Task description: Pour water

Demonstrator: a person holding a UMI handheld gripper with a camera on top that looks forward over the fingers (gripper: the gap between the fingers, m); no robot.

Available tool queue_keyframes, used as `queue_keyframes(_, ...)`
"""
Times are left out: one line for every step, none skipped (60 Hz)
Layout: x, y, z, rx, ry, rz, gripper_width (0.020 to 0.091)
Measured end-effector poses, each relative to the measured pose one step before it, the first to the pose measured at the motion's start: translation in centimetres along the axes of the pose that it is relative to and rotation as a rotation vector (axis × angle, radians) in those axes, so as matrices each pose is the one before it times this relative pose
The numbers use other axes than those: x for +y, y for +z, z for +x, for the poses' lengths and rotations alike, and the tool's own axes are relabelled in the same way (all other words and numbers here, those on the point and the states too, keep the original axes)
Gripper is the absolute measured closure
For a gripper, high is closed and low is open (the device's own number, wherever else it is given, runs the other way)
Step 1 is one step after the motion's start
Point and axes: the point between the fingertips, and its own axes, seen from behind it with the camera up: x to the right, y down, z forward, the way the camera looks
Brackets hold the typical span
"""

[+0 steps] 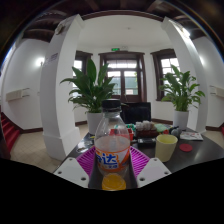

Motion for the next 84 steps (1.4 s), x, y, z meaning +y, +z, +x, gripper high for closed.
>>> queue_keyframes(-0.039, 0.010, 0.028, 0.00137, 0.0003, 0.00162, 0.0624)
queue_keyframes(-0.064, 0.012, 0.053, 0.00290, 0.0025, 0.00283, 0.0632)
queue_keyframes(-0.083, 0.021, 0.067, 0.00381, 0.0045, 0.00314, 0.0646)
queue_keyframes(-0.153, 0.275, 0.143, 0.00324, 0.0030, 0.00198, 0.0649)
queue_keyframes(-0.015, -0.003, -0.018, 0.00170, 0.0012, 0.00399, 0.0655)
queue_keyframes(0.038, 0.001, -0.046, 0.00017, 0.0005, 0.00149, 0.0683)
queue_keyframes(-0.053, -0.042, -0.011, -0.00003, -0.0011, 0.00489, 0.0661)
queue_keyframes(-0.028, -0.007, 0.034, 0.00343, -0.0013, 0.00466, 0.0719)
queue_keyframes(0.035, -0.009, -0.024, 0.00180, -0.0031, 0.00328, 0.0726)
queue_keyframes(-0.028, -0.038, -0.107, -0.00001, 0.0008, 0.00385, 0.0748)
queue_keyframes(0.259, -0.053, 0.063, -0.00463, -0.0020, 0.00388, 0.0749)
queue_keyframes(-0.007, -0.032, -0.041, -0.00077, -0.0038, 0.00202, 0.0749)
queue_keyframes(0.044, -0.050, -0.048, -0.00062, -0.0040, 0.00143, 0.0751)
queue_keyframes(0.041, -0.041, -0.024, -0.00082, -0.0010, 0.00099, 0.0750)
queue_keyframes(0.029, -0.028, -0.009, -0.00064, 0.0013, 0.00121, 0.0750)
queue_keyframes(0.032, -0.072, 0.019, -0.00092, 0.0007, 0.00147, 0.0750)
queue_keyframes(-0.136, 0.042, -0.015, -0.00320, -0.0013, 0.00226, 0.0749)
queue_keyframes(0.050, -0.060, 0.015, -0.00165, -0.0034, 0.00115, 0.0749)
queue_keyframes(-0.061, 0.028, 0.033, -0.00171, -0.0004, 0.00231, 0.0748)
queue_keyframes(-0.011, -0.016, -0.010, -0.00281, 0.0048, 0.00036, 0.0748)
queue_keyframes(0.004, 0.007, 0.026, -0.00111, 0.0047, -0.00032, 0.0747)
queue_keyframes(-0.037, -0.007, 0.029, -0.00008, 0.0026, 0.00099, 0.0749)
queue_keyframes(-0.044, -0.035, 0.023, -0.00132, 0.0011, 0.00152, 0.0748)
queue_keyframes(0.000, 0.037, -0.015, -0.00267, 0.0035, 0.00004, 0.0748)
queue_keyframes(0.005, 0.020, 0.002, -0.00260, 0.0086, -0.00149, 0.0749)
queue_keyframes(0.028, 0.042, 0.214, 0.00036, 0.0113, -0.00101, 0.0749)
queue_keyframes(-0.020, 0.059, 0.131, 0.00478, 0.0117, -0.00167, 0.0749)
queue_keyframes(-0.050, 0.108, 0.175, 0.00378, 0.0121, -0.00292, 0.0748)
queue_keyframes(-0.043, 0.157, 0.094, -0.00057, 0.0151, -0.00448, 0.0747)
queue_keyframes(-0.094, 0.165, 0.114, -0.00235, 0.0160, -0.00363, 0.0748)
queue_keyframes(-0.152, 0.217, 0.150, -0.00241, 0.0188, -0.00381, 0.0748)
queue_keyframes(-0.181, 0.224, 0.151, -0.00176, 0.0235, -0.00332, 0.0749)
queue_keyframes(-0.225, 0.266, 0.171, -0.00025, 0.0281, -0.00277, 0.0749)
queue_keyframes(-0.203, 0.290, 0.203, -0.00040, 0.0288, -0.00134, 0.0747)
queue_keyframes(-0.287, 0.192, 0.248, -0.00394, 0.0302, 0.00163, 0.0746)
queue_keyframes(-0.396, 0.355, 0.124, -0.00429, 0.0320, 0.00357, 0.0747)
queue_keyframes(-0.359, 0.336, 0.061, -0.00489, 0.0342, 0.00339, 0.0748)
queue_keyframes(-0.292, 0.405, 0.057, -0.00441, 0.0377, 0.00051, 0.0749)
queue_keyframes(-0.279, 0.415, 0.116, -0.00374, 0.0407, -0.00067, 0.0749)
queue_keyframes(-0.328, 0.406, 0.052, -0.00417, 0.0405, 0.00063, 0.0747)
queue_keyframes(-0.329, 0.440, 0.072, -0.00357, 0.0399, 0.00178, 0.0748)
queue_keyframes(-0.367, 0.391, 0.043, -0.00426, 0.0402, 0.00313, 0.0749)
queue_keyframes(-0.343, 0.499, -0.352, -0.00170, 0.0408, 0.00377, 0.0749)
queue_keyframes(-0.353, 0.563, 0.396, -0.00587, 0.0382, 0.00787, 0.0749)
queue_keyframes(-0.358, 0.290, 0.211, -0.00230, 0.0429, 0.00325, 0.0749)
queue_keyframes(-0.255, 0.387, 0.166, 0.00030, 0.0480, 0.00138, 0.0747)
queue_keyframes(-0.282, 0.393, 0.163, 0.00057, 0.0494, 0.00128, 0.0748)
queue_keyframes(-0.296, 0.407, 0.172, -0.00140, 0.0467, 0.00306, 0.0748)
queue_keyframes(-0.097, 0.580, -0.286, -0.00223, 0.0443, 0.00516, 0.0747)
queue_keyframes(-0.317, 0.350, 0.121, -0.00363, 0.0421, 0.00666, 0.0747)
queue_keyframes(-0.497, 0.443, 0.591, -0.00323, 0.0465, 0.00530, 0.0748)
queue_keyframes(-0.196, 0.262, 0.187, -0.00077, 0.0460, 0.00502, 0.0748)
queue_keyframes(-0.290, 0.279, 0.125, -0.00184, 0.0459, 0.00576, 0.0748)
queue_keyframes(-0.316, 0.247, 0.105, -0.00366, 0.0439, 0.00665, 0.0748)
queue_keyframes(-0.293, 0.249, 0.054, -0.00467, 0.0421, 0.00593, 0.0749)
queue_keyframes(-0.345, 0.274, 0.100, -0.00430, 0.0424, 0.00614, 0.0747)
queue_keyframes(0.059, 0.204, -0.305, 0.00020, 0.0420, 0.00627, 0.0749)
queue_keyframes(-0.265, 0.169, -0.015, -0.00510, 0.0425, 0.00544, 0.0747)
queue_keyframes(-0.483, 0.618, 0.372, -0.00373, 0.0399, 0.00515, 0.0748)
queue_keyframes(-0.309, 0.172, 0.025, -0.00488, 0.0412, 0.00682, 0.0748)
queue_keyframes(-0.285, 0.203, 0.023, -0.00335, 0.0402, 0.00676, 0.0747)
queue_keyframes(-0.241, 0.149, 0.006, -0.00343, 0.0395, 0.00598, 0.0748)
queue_keyframes(-0.212, 0.132, 0.011, -0.00310, 0.0391, 0.00439, 0.0748)
queue_keyframes(-0.156, 0.179, 0.014, -0.00214, 0.0380, 0.00410, 0.0750)
queue_keyframes(-0.152, 0.104, 0.079, -0.00119, 0.0371, 0.00496, 0.0749)
queue_keyframes(-0.206, 0.130, 0.018, -0.00183, 0.0357, 0.00582, 0.0745)
queue_keyframes(-0.200, 0.178, 0.002, -0.00284, 0.0333, 0.00530, 0.0746)
queue_keyframes(0.195, -0.296, -0.210, 0.00158, 0.0310, 0.00696, 0.0746)
queue_keyframes(-0.391, 0.587, 0.109, -0.00582, 0.0294, 0.00502, 0.0749)
queue_keyframes(-0.258, 0.458, -0.058, -0.00256, 0.0312, 0.00464, 0.0748)
queue_keyframes(-0.209, 0.273, -0.095, -0.00456, 0.0311, 0.00453, 0.0746)
queue_keyframes(-0.199, 0.204, -0.008, -0.00388, 0.0312, 0.00476, 0.0747)
queue_keyframes(-0.220, 0.189, -0.037, -0.00427, 0.0314, 0.00440, 0.0749)
queue_keyframes(-0.170, 0.179, -0.091, -0.00514, 0.0313, 0.00408, 0.0747)
queue_keyframes(-0.161, 0.180, -0.070, -0.00505, 0.0307, 0.00326, 0.0746)
queue_keyframes(-0.165, 0.170, -0.058, -0.00504, 0.0301, 0.00395, 0.0745)
queue_keyframes(-0.218, 0.175, -0.031, -0.00457, 0.0291, 0.00483, 0.0749)
queue_keyframes(0.076, -0.629, -0.183, -0.00211, 0.0301, 0.00510, 0.0747)
queue_keyframes(-0.280, 0.196, -0.056, -0.00513, 0.0261, 0.00677, 0.0745)
queue_keyframes(-0.413, 0.243, -0.108, -0.00270, 0.0266, 0.00855, 0.0747)
queue_keyframes(-0.319, 0.124, -0.004, -0.00418, 0.0266, 0.00922, 0.0748)
queue_keyframes(-0.219, 0.057, -0.016, -0.00446, 0.0294, 0.00636, 0.0743)
queue_keyframes(-0.198, 0.067, 0.008, -0.00454, 0.0321, 0.00259, 0.0745)
queue_keyframes(-0.203, 0.037, 0.018, -0.00447, 0.0315, 0.00303, 0.0746)
